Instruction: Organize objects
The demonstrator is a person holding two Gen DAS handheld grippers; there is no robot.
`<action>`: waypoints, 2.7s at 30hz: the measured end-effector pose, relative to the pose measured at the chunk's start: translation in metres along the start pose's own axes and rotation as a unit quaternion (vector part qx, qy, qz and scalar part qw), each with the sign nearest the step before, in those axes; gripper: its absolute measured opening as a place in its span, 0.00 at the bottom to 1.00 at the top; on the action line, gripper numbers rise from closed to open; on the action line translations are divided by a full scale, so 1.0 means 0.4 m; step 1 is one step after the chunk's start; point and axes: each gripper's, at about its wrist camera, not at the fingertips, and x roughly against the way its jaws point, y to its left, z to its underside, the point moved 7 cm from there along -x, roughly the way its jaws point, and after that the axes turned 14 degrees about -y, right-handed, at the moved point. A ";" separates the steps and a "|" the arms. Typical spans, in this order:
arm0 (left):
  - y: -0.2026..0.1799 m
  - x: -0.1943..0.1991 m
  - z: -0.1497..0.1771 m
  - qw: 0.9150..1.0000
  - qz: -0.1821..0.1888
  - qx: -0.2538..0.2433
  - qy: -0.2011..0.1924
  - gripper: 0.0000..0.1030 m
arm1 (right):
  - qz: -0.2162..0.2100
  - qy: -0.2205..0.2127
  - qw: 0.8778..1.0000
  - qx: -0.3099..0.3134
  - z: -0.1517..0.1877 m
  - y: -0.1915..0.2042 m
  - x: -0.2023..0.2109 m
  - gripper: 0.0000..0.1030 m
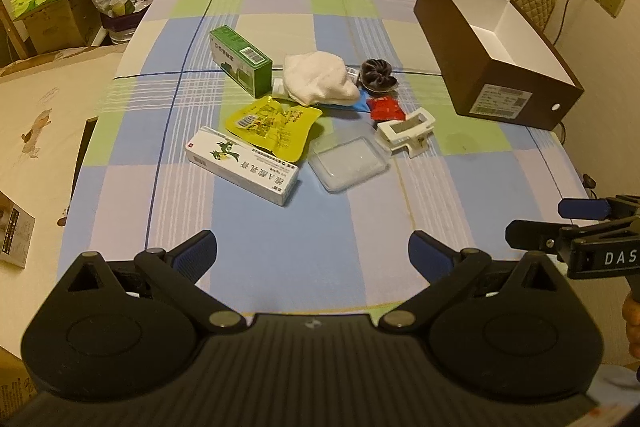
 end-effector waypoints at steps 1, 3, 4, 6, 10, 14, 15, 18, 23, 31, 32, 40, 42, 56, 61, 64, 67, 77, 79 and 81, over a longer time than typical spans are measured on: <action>0.002 -0.003 -0.001 1.000 -0.002 0.001 0.001 0.98 | 0.000 0.000 1.000 0.001 -0.006 -0.003 -0.006 0.98; 0.010 -0.014 -0.009 1.000 -0.009 0.008 0.003 0.98 | 0.000 0.000 1.000 0.002 -0.014 -0.009 -0.016 0.98; 0.014 -0.020 -0.011 1.000 -0.013 0.011 0.005 0.98 | -0.001 0.000 1.000 0.003 -0.018 -0.012 -0.020 0.98; 0.025 -0.033 -0.015 1.000 -0.020 0.018 0.007 0.98 | 0.000 0.000 1.000 0.004 -0.025 -0.020 -0.029 0.98; 0.042 -0.062 -0.018 0.999 -0.037 0.027 0.013 0.99 | 0.001 0.002 1.000 0.000 -0.038 -0.046 -0.047 0.98; 0.061 -0.099 -0.021 0.998 -0.053 0.037 0.020 0.99 | 0.005 0.000 1.000 -0.004 -0.052 -0.077 -0.057 0.98; 0.069 -0.112 -0.021 0.997 -0.060 0.041 0.023 0.99 | 0.007 -0.001 1.000 -0.005 -0.056 -0.085 -0.059 0.98; 0.087 -0.151 -0.021 0.995 -0.072 0.055 0.030 0.99 | 0.014 -0.002 1.000 -0.011 -0.066 -0.115 -0.065 0.98; 0.116 -0.226 -0.014 0.992 -0.083 0.078 0.052 0.99 | 0.027 -0.001 0.999 -0.020 -0.078 -0.164 -0.075 0.98; 0.163 -0.345 -0.025 0.985 -0.112 0.110 0.064 0.99 | 0.048 0.010 0.998 -0.031 -0.086 -0.230 -0.098 0.98; 0.170 -0.357 -0.028 0.984 -0.117 0.114 0.064 0.99 | 0.051 0.011 0.998 -0.032 -0.087 -0.237 -0.101 0.98; 0.203 -0.432 -0.049 0.981 -0.134 0.122 0.063 0.96 | 0.060 0.020 0.997 -0.039 -0.096 -0.275 -0.131 0.98; 0.207 -0.441 -0.046 0.982 -0.135 0.116 0.063 0.96 | 0.059 0.022 0.997 -0.038 -0.099 -0.275 -0.143 0.98; 0.271 -0.425 0.015 0.979 -0.149 0.120 0.076 0.78 | 0.022 0.029 0.996 -0.078 -0.148 -0.214 -0.313 0.77; 0.285 -0.411 0.021 0.978 -0.154 0.119 0.077 0.75 | 0.000 0.054 0.989 -0.135 -0.136 -0.188 -0.390 0.60; 0.288 -0.406 0.023 0.978 -0.153 0.121 0.076 0.75 | 0.000 0.055 0.984 -0.167 -0.131 -0.182 -0.423 0.45; 0.288 -0.404 0.024 0.978 -0.153 0.116 0.077 0.75 | -0.005 0.064 0.982 -0.176 -0.127 -0.182 -0.442 0.31; 0.275 -0.411 0.020 0.982 -0.137 0.109 0.078 0.74 | 0.012 0.065 0.996 -0.068 -0.149 -0.247 -0.415 0.17; 0.269 -0.414 0.018 0.983 -0.132 0.105 0.078 0.74 | 0.016 0.059 0.996 -0.069 -0.153 -0.269 -0.404 0.18; 0.264 -0.416 0.015 0.983 -0.129 0.101 0.079 0.74 | 0.009 0.052 0.995 -0.086 -0.155 -0.280 -0.392 0.18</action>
